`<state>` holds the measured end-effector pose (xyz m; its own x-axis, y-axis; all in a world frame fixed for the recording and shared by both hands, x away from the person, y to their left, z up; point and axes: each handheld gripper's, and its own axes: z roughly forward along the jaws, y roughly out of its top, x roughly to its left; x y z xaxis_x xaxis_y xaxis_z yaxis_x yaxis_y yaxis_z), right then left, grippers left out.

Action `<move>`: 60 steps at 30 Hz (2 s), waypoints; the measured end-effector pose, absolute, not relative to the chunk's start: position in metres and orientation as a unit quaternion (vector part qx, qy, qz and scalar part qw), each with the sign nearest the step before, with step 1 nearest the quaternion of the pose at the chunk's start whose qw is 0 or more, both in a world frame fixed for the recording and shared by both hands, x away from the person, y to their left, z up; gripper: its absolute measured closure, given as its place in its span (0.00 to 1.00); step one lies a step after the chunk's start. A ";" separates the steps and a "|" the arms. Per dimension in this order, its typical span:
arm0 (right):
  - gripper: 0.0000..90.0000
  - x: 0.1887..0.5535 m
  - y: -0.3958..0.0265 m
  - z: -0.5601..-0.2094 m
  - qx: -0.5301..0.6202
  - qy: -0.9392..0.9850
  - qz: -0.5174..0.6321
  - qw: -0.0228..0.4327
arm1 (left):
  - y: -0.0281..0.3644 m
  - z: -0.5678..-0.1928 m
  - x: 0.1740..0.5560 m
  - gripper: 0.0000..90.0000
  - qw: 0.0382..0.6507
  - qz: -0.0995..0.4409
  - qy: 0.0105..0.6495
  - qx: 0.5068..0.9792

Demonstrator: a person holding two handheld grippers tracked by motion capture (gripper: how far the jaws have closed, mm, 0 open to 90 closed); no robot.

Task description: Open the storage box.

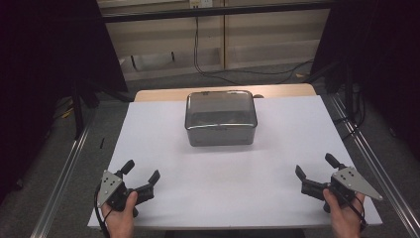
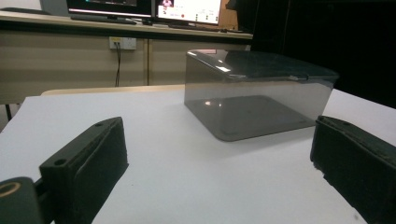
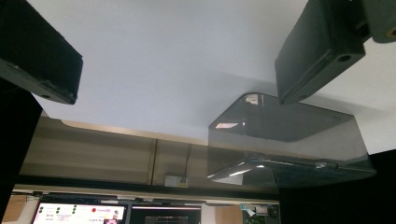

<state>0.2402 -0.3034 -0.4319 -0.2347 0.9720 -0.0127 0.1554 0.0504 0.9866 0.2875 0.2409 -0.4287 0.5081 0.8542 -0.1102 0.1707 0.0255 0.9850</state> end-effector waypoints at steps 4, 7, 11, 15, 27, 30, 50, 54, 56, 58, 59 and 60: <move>0.01 0.240 -0.303 -0.432 0.469 0.602 0.507 0.400 | 0.241 -0.428 0.287 0.04 0.592 0.288 0.407 0.633; 0.01 0.240 -0.304 -0.432 0.466 0.605 0.513 0.392 | 0.242 -0.428 0.288 0.04 0.594 0.287 0.414 0.628; 0.01 0.241 -0.303 -0.433 0.465 0.606 0.517 0.387 | 0.243 -0.428 0.288 0.04 0.593 0.284 0.418 0.627; 0.01 0.241 -0.303 -0.433 0.461 0.609 0.518 0.384 | 0.242 -0.427 0.288 0.04 0.594 0.280 0.415 0.629; 0.00 0.242 -0.296 -0.433 0.457 0.612 0.524 0.377 | 0.238 -0.428 0.286 0.04 0.594 0.272 0.408 0.637; 0.00 0.242 -0.292 -0.433 0.452 0.616 0.524 0.376 | 0.239 -0.428 0.286 0.04 0.595 0.273 0.410 0.635; 0.01 0.258 -0.263 -0.427 0.427 0.636 0.536 0.356 | 0.238 -0.430 0.288 0.04 0.587 0.273 0.411 0.642; 0.01 0.263 -0.256 -0.425 0.418 0.642 0.538 0.351 | 0.238 -0.430 0.288 0.04 0.587 0.274 0.410 0.642; 0.01 0.266 -0.252 -0.426 0.412 0.649 0.533 0.354 | 0.237 -0.428 0.286 0.05 0.594 0.276 0.408 0.636; 0.01 0.268 -0.248 -0.428 0.406 0.655 0.532 0.351 | 0.237 -0.428 0.285 0.05 0.595 0.276 0.406 0.637; 0.01 0.269 -0.247 -0.428 0.405 0.657 0.531 0.351 | 0.237 -0.428 0.285 0.05 0.595 0.276 0.407 0.636; 0.01 0.271 -0.245 -0.428 0.402 0.657 0.532 0.352 | 0.237 -0.428 0.285 0.05 0.594 0.275 0.407 0.637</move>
